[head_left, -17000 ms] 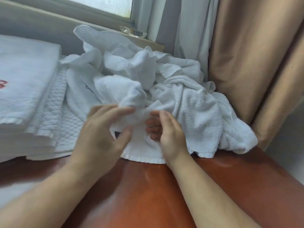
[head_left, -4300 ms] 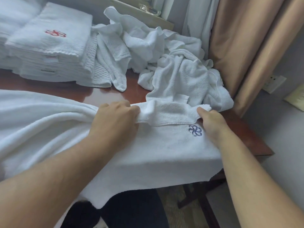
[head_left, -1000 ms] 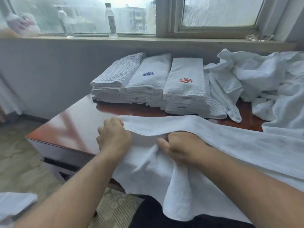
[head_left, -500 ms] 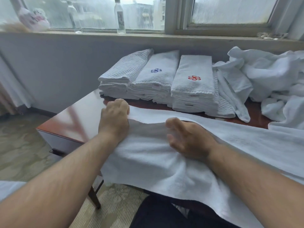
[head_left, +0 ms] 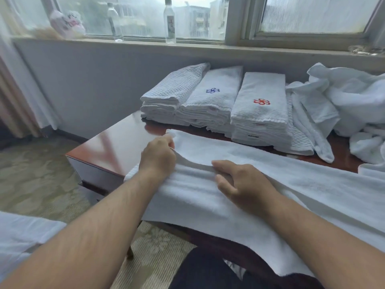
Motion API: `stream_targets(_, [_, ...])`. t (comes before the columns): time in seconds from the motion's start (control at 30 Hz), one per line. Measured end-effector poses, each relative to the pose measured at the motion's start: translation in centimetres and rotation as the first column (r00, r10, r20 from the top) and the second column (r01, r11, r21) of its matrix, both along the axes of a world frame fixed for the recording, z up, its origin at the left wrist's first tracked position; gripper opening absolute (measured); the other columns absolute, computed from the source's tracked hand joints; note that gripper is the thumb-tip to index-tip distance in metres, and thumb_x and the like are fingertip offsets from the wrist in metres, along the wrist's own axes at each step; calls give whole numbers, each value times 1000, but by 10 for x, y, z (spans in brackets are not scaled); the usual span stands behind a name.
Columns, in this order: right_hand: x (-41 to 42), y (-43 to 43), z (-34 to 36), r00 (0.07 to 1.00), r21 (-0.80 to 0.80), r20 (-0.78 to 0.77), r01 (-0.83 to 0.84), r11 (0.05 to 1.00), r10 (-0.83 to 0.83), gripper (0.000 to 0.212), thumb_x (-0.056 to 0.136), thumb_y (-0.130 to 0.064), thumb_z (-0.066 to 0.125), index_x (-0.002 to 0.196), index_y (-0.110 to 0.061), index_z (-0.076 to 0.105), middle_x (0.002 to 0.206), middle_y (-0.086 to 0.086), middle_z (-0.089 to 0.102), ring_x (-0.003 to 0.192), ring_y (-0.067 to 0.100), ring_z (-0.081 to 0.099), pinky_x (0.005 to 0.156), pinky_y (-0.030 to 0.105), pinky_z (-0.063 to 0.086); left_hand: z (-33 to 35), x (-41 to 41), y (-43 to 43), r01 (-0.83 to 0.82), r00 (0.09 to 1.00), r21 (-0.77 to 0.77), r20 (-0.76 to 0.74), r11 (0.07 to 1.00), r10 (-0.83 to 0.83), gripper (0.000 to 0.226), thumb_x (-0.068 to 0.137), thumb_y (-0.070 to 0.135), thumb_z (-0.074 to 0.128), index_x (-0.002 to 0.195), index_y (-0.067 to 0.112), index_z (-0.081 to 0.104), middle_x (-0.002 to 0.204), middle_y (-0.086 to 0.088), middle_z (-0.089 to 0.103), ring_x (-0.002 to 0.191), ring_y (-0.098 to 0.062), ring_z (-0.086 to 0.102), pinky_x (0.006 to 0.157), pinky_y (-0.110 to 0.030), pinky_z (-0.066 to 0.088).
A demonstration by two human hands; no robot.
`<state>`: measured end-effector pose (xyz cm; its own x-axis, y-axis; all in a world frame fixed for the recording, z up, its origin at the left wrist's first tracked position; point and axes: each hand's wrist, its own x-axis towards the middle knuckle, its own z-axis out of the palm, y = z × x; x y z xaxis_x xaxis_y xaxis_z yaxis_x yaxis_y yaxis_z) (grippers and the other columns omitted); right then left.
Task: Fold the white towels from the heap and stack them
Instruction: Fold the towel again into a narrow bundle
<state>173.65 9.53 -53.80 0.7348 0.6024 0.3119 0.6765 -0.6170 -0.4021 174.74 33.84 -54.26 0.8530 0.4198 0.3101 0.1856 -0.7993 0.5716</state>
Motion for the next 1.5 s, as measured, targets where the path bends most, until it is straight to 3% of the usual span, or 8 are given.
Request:
stream_targets(0.1, [-13, -2, 3, 938, -66, 345, -22, 998, 43, 20, 87, -26, 69, 104, -16, 73, 73, -1, 71, 63, 22, 67, 54, 32, 54, -7, -4, -5, 30, 998, 59, -64, 998, -26, 29, 85, 7, 43, 100, 25, 60, 115, 0, 60, 110, -30, 52, 93, -43, 38])
stream_targets(0.2, [-17, -14, 4, 889, -85, 447, 157, 984, -103, 24, 77, -23, 78, 99, -15, 69, 81, 1, 65, 73, 25, 61, 57, 35, 51, -13, -9, -4, 96, 995, 197, -20, 976, -94, 43, 84, 11, 53, 118, 34, 65, 140, 8, 52, 129, -22, 41, 101, -42, 29])
stream_targets(0.43, [-11, -34, -4, 908, -96, 235, 376, 922, -346, 21, 99, -15, 51, 102, -15, 72, 91, 1, 66, 89, 24, 56, 78, 40, 49, -8, -16, 1, 84, 991, 201, 86, 976, -103, 27, 87, 8, 48, 71, 26, 62, 94, 9, 66, 96, -22, 59, 90, -37, 36])
stream_targets(0.73, [-35, -105, 6, 901, -187, 77, 433, 882, -426, 65, 87, -53, 62, 143, -22, 52, 146, -1, 53, 136, 21, 44, 112, 40, 35, 2, -38, -107, 471, 881, 234, -75, 851, -467, 58, 83, 24, 43, 140, 29, 52, 150, 8, 47, 139, -17, 36, 114, -36, 17])
stream_targets(1.0, [-65, -248, -7, 683, -421, -133, 617, 664, -719, 90, 84, -80, -4, 161, -36, 9, 170, -6, -4, 156, 16, -10, 125, 46, -2, -5, -35, -198, 721, 689, 343, -261, 602, -676, 84, 87, 76, 26, 158, 32, 17, 165, 3, 21, 151, -17, 15, 123, -47, 13])
stream_targets(1.2, [-42, -261, -5, 707, -421, -105, 606, 675, -700, 85, 88, -79, 7, 161, -35, 14, 170, -6, -3, 156, 16, -9, 125, 44, -1, -7, -29, -187, 775, 629, 302, -462, 555, -626, 88, 83, 83, 13, 159, 39, 3, 169, 7, -6, 154, -14, -8, 124, -47, -4])
stream_targets(1.33, [-42, -270, -3, 721, -267, -96, 646, 715, -687, 64, 95, -57, 53, 151, -26, 45, 165, -1, 28, 155, 21, 15, 124, 39, 13, -1, -29, -206, 767, 632, 254, -458, 590, -625, 75, 95, 70, 16, 159, 34, 2, 169, -1, -6, 155, -19, -9, 124, -50, -4])
stream_targets(1.5, [-60, -332, 12, 280, -18, -89, 959, 283, -956, 39, 88, -35, 64, 122, -18, 69, 134, 16, 60, 125, 39, 51, 102, 40, 40, 7, -32, -281, 785, 610, 282, -197, 551, -767, 55, 104, 52, 27, 156, 33, 28, 164, 4, 25, 151, -17, 17, 123, -42, 13])
